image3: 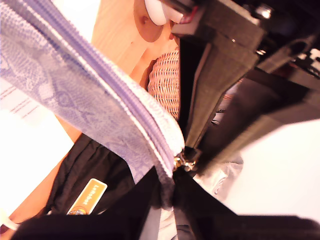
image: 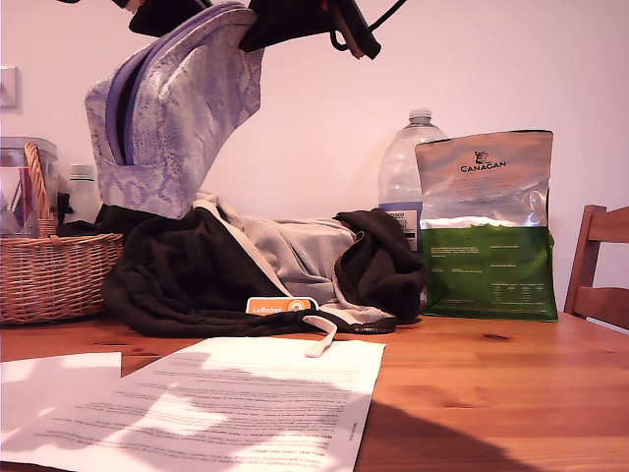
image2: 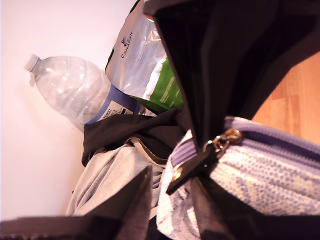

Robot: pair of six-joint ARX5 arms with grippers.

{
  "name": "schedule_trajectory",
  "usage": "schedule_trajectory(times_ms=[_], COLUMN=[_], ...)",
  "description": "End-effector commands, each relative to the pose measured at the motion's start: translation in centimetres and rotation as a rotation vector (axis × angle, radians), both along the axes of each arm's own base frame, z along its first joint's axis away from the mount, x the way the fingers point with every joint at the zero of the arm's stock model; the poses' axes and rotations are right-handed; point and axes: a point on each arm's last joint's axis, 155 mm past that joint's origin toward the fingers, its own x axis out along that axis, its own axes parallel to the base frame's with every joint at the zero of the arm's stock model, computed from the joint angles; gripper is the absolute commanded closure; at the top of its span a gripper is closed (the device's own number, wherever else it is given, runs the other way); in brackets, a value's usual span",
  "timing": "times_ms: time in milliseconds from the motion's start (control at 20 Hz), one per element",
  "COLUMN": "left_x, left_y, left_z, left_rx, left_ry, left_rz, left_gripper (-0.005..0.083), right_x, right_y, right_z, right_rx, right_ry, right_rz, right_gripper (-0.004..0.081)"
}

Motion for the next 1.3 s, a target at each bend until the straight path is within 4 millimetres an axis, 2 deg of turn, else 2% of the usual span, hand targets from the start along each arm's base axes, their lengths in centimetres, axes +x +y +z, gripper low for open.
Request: schedule_trajectory(times_ms=[0, 350, 600, 950, 1250], left_x=[-0.7, -1.0, -1.4, -1.8, -1.8], left_y=[-0.8, -1.3, -1.9, -2.0, -2.2], left_z=[-1.4, -1.3, -1.1, -0.8, -0.8], left_rx=[0.019, 0.018, 0.02, 0.026, 0.016], left_ry=[0.044, 0.043, 0.033, 0.023, 0.038], left_rz=[-0.03, -0.036, -0.046, -0.031, -0.018], left_gripper=[0.0794, 0.0794, 0.0794, 0.0794, 0.0794], right_x=[0.0, 0.3, 1.5, 2.9, 3.2], right_y=[0.5, 0.0, -1.5, -4.1, -5.1], right_z=[1.5, 1.0, 0.3, -1.1, -1.9], right_rx=[0.037, 0.105, 0.126, 0.206, 0.223], right_ry=[-0.03, 0.109, 0.178, 0.366, 0.434], right_rz=[0.009, -0.091, -0.211, -0.382, -0.46], right_gripper=[0.0783, 0.0783, 0.0783, 0.0783, 0.0783])
